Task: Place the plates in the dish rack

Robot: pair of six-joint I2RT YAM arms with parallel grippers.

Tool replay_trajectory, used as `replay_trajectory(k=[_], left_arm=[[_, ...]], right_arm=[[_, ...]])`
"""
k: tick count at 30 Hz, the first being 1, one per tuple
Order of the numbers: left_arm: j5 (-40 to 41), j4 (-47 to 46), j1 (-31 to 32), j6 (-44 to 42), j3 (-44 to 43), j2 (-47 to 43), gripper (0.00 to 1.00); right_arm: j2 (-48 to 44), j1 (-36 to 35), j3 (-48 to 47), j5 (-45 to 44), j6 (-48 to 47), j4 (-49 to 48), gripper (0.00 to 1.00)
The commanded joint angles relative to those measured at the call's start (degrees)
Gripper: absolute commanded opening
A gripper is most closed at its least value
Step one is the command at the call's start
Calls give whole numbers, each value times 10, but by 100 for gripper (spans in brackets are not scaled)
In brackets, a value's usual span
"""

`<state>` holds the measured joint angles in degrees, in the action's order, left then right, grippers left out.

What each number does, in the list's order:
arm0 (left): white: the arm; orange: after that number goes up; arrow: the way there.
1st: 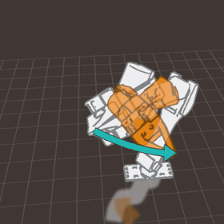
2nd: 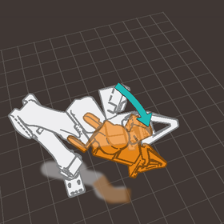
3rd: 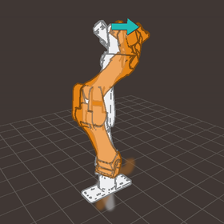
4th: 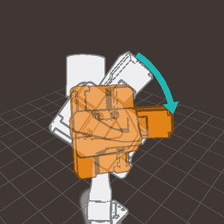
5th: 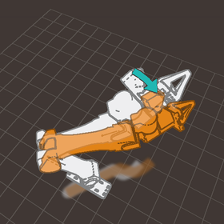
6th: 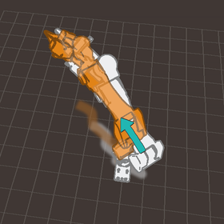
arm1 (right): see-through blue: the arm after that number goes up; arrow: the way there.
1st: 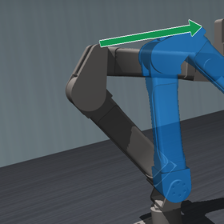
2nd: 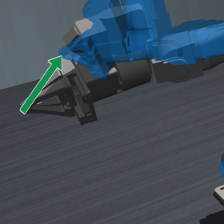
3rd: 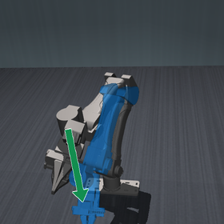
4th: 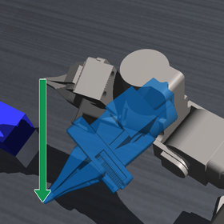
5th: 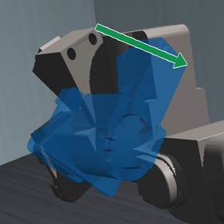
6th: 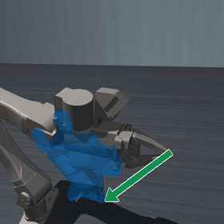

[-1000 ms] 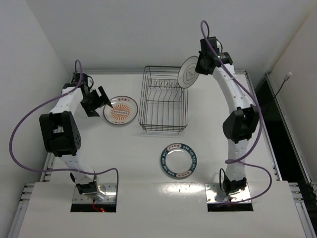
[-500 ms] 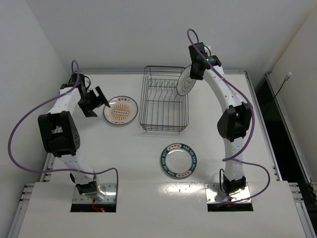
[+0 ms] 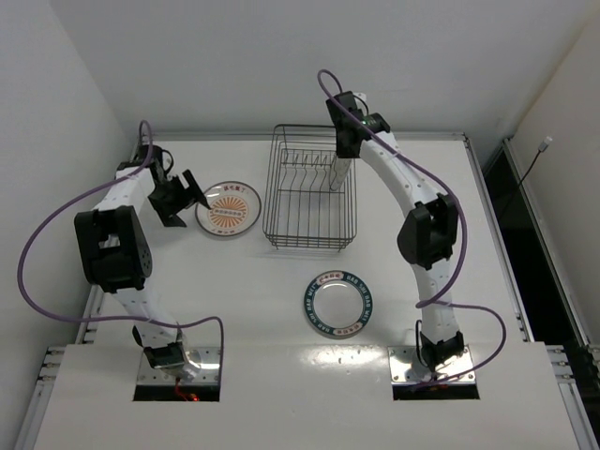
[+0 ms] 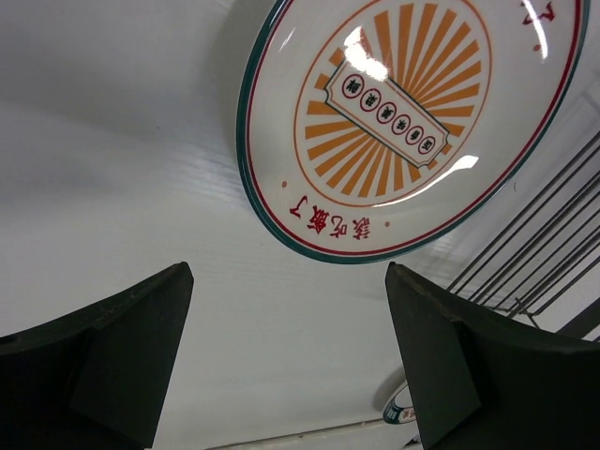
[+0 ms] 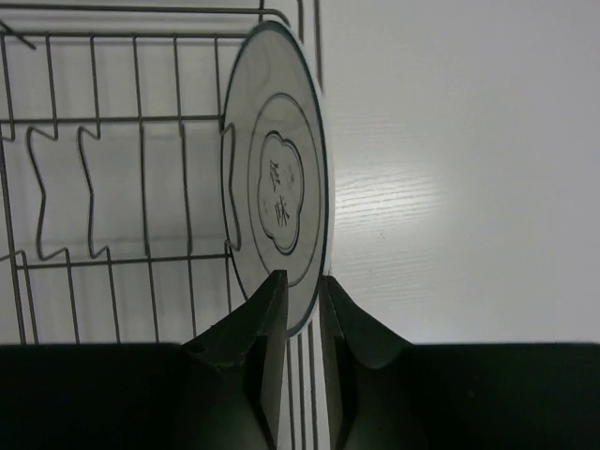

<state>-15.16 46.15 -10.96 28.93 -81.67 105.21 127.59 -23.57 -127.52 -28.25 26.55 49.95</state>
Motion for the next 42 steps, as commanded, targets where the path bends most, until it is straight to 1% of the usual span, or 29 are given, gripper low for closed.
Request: replay_trajectory(k=[1,8,11,12,14,15,17,18,20,21,22,24,25,27,28,30,31,32,33,34,35,36,37,38,39,40,41,42], left_arm=[[-19,-8,-6,-1,13,12,82],[-65,-72,-6,35,39,35,82],[-83,-97,-6,41,50,43,82],[-93,-103,-6,41,50,53,82],[-100,-114,-6,46,56,70,78],[-122,-130,-6,46,56,75,68],[-144,-147,-6,53,71,92,55],[-165,-161,-6,53,71,97,44],[-180,-166,-6,53,78,105,28],[-180,-166,-6,53,78,105,7],[-180,-166,-6,59,71,105,0],[-188,-166,-18,59,70,105,0],[-194,-166,-18,59,64,98,0],[-194,-166,-35,78,58,83,0],[-200,-172,-41,86,51,62,0],[-209,-190,-58,117,46,36,0],[-218,-209,-63,129,41,25,0],[-225,-220,-69,140,41,1,0],[-235,-233,-78,153,35,-9,0],[-247,-263,-78,179,35,-18,0],[-277,-276,-85,190,35,-23,0],[-294,-286,-85,197,35,-23,0],[-310,-296,-85,208,35,-23,0],[-333,-330,-79,217,47,-29,0],[-359,-402,-73,252,95,-46,0],[-370,-403,-73,252,96,-47,0],[-377,-425,-73,263,121,-53,0],[-383,-446,-67,271,128,-59,0]], right_arm=[[0,-6,-5,31,-10,-6,18],[-30,-1,-5,42,-4,-6,20],[-65,5,-5,57,-4,-6,26],[-86,5,-5,57,-4,-6,31],[-107,5,-5,71,-4,-6,35],[-117,10,-5,72,-4,1,37],[-146,10,-5,85,-4,8,39],[-154,17,6,85,-4,8,39],[-182,22,17,99,-4,14,40],[-190,28,30,108,-4,14,40],[-197,34,36,121,-4,19,41],[-217,41,58,142,-4,19,41],[-223,41,68,174,-4,12,44],[-232,55,104,226,-4,-3,45],[-239,55,118,288,-4,-13,48],[-239,70,162,359,9,-56,50],[-239,70,174,426,17,-69,50],[-239,78,204,466,27,-111,51],[-233,84,220,560,56,-140,51],[-227,92,238,610,76,-173,51],[-218,92,263,656,100,-207,51],[-194,98,274,734,125,-270,51],[-183,98,283,762,173,-302,51],[-172,98,290,785,195,-333,51],[-143,98,298,824,239,-400,56],[-143,98,298,824,240,-401,56],[-121,93,287,842,245,-411,56],[-113,92,270,842,245,-411,58]])
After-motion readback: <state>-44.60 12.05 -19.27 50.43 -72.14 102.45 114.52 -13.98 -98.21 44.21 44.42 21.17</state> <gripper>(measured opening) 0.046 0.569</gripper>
